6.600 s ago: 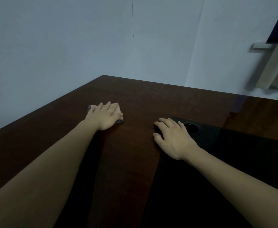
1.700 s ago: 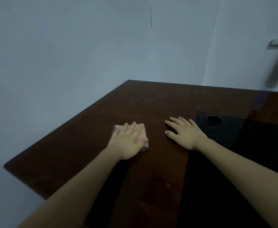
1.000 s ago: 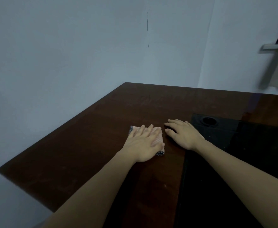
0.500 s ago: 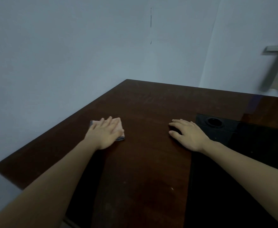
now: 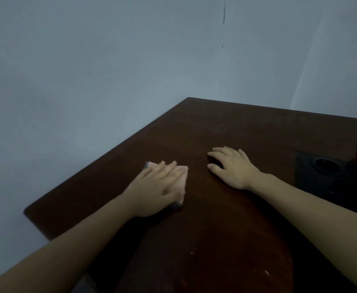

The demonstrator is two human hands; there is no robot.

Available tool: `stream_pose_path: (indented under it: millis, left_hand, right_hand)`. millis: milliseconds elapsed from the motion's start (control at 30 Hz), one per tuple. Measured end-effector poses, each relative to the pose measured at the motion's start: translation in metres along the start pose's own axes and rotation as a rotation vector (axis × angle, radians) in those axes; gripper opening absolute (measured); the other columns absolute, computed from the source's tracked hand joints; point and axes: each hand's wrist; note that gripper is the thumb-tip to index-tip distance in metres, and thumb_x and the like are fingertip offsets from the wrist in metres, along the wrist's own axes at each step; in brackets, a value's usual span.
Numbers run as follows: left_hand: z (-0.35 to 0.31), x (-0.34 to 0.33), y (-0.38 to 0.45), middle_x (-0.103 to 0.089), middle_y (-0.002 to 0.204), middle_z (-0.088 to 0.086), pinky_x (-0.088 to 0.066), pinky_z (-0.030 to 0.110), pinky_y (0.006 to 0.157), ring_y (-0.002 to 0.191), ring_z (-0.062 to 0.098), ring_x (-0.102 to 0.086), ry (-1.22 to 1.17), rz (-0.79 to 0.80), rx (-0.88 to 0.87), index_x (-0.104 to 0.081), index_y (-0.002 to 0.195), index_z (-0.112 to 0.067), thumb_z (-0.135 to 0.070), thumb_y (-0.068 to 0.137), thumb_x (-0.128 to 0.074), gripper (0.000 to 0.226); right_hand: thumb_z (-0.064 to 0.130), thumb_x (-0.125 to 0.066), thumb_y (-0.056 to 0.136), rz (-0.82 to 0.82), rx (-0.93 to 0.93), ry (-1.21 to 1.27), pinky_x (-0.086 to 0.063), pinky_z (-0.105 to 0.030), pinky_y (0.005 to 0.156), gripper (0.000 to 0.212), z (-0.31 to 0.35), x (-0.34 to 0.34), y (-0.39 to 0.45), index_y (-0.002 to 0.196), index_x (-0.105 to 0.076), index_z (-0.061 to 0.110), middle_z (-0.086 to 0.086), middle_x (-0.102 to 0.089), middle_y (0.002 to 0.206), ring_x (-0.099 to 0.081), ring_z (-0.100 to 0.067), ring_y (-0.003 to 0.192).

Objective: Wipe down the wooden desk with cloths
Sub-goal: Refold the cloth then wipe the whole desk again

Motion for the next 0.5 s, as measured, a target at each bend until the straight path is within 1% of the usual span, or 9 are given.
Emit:
stream_pose_path:
  millis: [67,100,167,200,267,333,367,433,500]
  left_hand:
    - [0.034,0.003,0.019,0.004,0.170,-0.006,-0.001,0.047,0.126,0.157,0.023,0.001,0.020,-0.027,0.127,0.009,0.160,-0.038,-0.085,0.075,0.015,0.098]
    - [0.051,0.004,0.031,0.004,0.171,-0.003,-0.002,0.049,0.126,0.157,0.025,0.000,0.023,-0.031,0.203,0.009,0.161,-0.037,-0.082,0.076,0.015,0.096]
    - [0.074,0.006,0.054,0.005,0.171,0.000,-0.003,0.052,0.125,0.157,0.028,0.000,0.021,-0.024,0.331,0.009,0.161,-0.036,-0.070,0.093,0.003,0.077]
    - [0.078,0.008,0.065,0.005,0.171,0.001,-0.003,0.052,0.125,0.157,0.029,0.000,0.008,-0.025,0.369,0.008,0.161,-0.035,-0.066,0.100,-0.003,0.070]
    - [0.075,0.012,0.080,0.006,0.171,0.000,-0.001,0.051,0.124,0.157,0.029,0.001,-0.028,-0.019,0.402,0.007,0.162,-0.035,-0.062,0.104,-0.009,0.066]
    - [0.061,0.014,0.086,0.006,0.171,0.000,0.000,0.051,0.124,0.157,0.028,0.002,-0.041,-0.016,0.367,0.007,0.162,-0.035,-0.061,0.104,-0.010,0.066]
    - [0.052,0.014,0.085,0.006,0.171,-0.001,0.000,0.050,0.124,0.157,0.028,0.003,-0.028,-0.016,0.319,0.007,0.162,-0.034,-0.061,0.104,-0.010,0.066]
    - [0.031,0.013,0.075,0.007,0.171,-0.001,0.000,0.048,0.124,0.157,0.026,0.003,0.011,-0.023,0.177,0.009,0.161,-0.034,-0.058,0.105,-0.012,0.065]
    - [0.017,0.009,0.058,0.009,0.169,-0.006,0.003,0.042,0.124,0.156,0.021,0.006,0.034,-0.038,0.019,0.010,0.161,-0.036,-0.057,0.106,-0.016,0.065]
  right_hand:
    - [0.052,-0.035,0.106,-0.008,-0.002,0.006,-0.005,-0.053,0.126,0.055,-0.003,-0.002,-0.002,0.157,-0.033,0.031,0.007,-0.021,0.167,-0.011,-0.020,0.156]
    - [0.052,-0.035,0.106,-0.016,-0.001,0.008,-0.004,-0.052,0.126,0.054,-0.003,-0.003,-0.002,0.156,-0.033,0.032,0.007,-0.022,0.167,-0.011,-0.019,0.156]
    - [0.052,-0.035,0.106,-0.024,0.001,0.003,-0.005,-0.052,0.126,0.054,-0.002,-0.002,-0.002,0.156,-0.033,0.032,0.007,-0.023,0.166,-0.011,-0.019,0.155]
    - [0.052,-0.036,0.106,-0.026,0.001,0.001,-0.005,-0.052,0.126,0.054,-0.002,-0.002,-0.001,0.156,-0.033,0.032,0.007,-0.023,0.166,-0.012,-0.019,0.155]
    - [0.052,-0.036,0.105,-0.028,0.002,0.004,-0.006,-0.052,0.126,0.054,-0.001,-0.003,-0.001,0.155,-0.034,0.032,0.007,-0.024,0.166,-0.013,-0.019,0.155]
    - [0.053,-0.036,0.105,-0.028,0.004,0.009,-0.006,-0.052,0.126,0.054,-0.001,-0.004,0.000,0.155,-0.034,0.033,0.008,-0.025,0.165,-0.013,-0.019,0.155]
    - [0.053,-0.035,0.105,-0.028,0.006,0.007,-0.006,-0.052,0.126,0.054,-0.001,-0.004,0.000,0.155,-0.033,0.033,0.008,-0.024,0.165,-0.013,-0.019,0.155]
    - [0.053,-0.035,0.105,-0.029,0.007,-0.001,-0.006,-0.052,0.126,0.054,-0.002,-0.005,0.001,0.155,-0.033,0.033,0.008,-0.024,0.166,-0.013,-0.019,0.155]
    - [0.052,-0.034,0.105,-0.033,0.000,-0.010,-0.006,-0.051,0.126,0.054,-0.001,-0.005,0.002,0.155,-0.033,0.033,0.008,-0.023,0.166,-0.013,-0.019,0.155]
Point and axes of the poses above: each hand's wrist, its own y-axis towards the middle knuckle, its own x-axis out of the back of the hand, z = x × y
